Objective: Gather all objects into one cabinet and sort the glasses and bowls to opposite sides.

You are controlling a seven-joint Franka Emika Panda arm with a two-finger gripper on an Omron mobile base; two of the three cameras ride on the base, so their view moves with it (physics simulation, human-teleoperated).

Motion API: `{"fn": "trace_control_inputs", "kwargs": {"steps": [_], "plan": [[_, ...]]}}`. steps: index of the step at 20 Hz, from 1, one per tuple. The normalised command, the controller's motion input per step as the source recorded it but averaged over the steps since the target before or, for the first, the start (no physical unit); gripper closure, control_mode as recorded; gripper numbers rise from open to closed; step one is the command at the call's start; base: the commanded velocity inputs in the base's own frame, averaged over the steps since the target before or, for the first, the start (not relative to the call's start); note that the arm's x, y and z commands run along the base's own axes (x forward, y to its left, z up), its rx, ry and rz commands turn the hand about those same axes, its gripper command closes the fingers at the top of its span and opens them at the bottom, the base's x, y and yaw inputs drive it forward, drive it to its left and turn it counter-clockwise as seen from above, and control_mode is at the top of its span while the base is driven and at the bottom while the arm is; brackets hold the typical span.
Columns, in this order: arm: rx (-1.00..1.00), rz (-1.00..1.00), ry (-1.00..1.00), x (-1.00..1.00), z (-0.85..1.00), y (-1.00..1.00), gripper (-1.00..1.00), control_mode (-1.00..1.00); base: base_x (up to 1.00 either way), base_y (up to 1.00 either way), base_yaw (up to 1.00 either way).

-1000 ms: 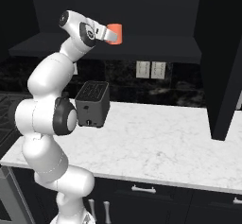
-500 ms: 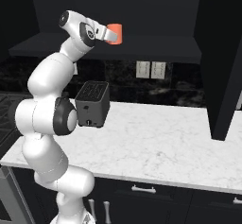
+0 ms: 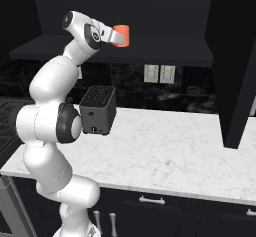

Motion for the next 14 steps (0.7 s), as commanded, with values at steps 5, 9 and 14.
{"fn": "trace_control_inputs", "kwargs": {"steps": [5,9,14], "plan": [[0.00,0.00,0.00,0.00,0.00,0.00,1.00,-1.00,0.00,0.00,0.00],[0.00,0.00,0.00,0.00,0.00,0.00,1.00,-1.00,0.00,0.00,0.00],[0.00,0.02,-0.02,-0.35,0.04,-0.01,1.00,-1.00,0.00,0.00,0.00]]}}
